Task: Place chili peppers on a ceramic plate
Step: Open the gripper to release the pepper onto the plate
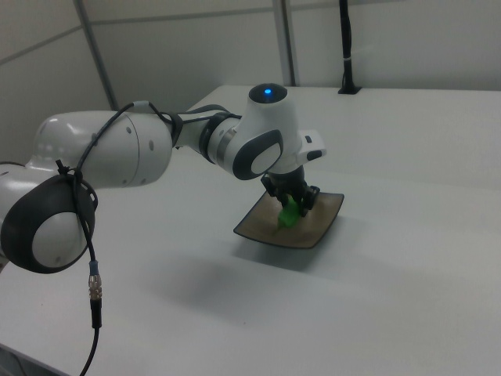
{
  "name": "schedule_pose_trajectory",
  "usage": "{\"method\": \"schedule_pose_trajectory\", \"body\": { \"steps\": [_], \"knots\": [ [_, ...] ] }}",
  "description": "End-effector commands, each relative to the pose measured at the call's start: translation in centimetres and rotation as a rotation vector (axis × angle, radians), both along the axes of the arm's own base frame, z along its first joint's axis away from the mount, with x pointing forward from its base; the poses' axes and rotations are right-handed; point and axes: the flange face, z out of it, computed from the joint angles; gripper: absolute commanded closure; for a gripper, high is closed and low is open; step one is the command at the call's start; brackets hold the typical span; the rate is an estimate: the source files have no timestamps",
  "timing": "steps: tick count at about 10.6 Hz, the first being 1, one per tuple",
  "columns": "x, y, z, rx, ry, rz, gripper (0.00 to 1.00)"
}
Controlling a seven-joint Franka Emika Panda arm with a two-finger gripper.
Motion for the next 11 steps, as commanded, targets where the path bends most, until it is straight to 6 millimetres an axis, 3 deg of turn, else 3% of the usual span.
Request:
{"method": "schedule_pose_trajectory", "body": {
  "steps": [1,2,4,6,7,9,11],
  "knots": [
    [-0.3,0.4,0.1,-0.022,-0.012,0.017,0.13],
    [-0.5,0.4,-0.2,-0.023,-0.005,0.020,0.00],
    [-0.7,0.6,0.9,-0.020,-0.005,0.020,0.00],
    [-2.3,1.2,5.7,0.000,0.042,0.037,0.00],
    [-3.8,1.5,9.0,0.009,0.069,0.050,0.00],
    [-7.2,1.9,15.9,0.027,0.098,0.041,0.00],
    [-11.3,3.2,21.5,0.007,0.166,0.046,0.00]
  ]
}}
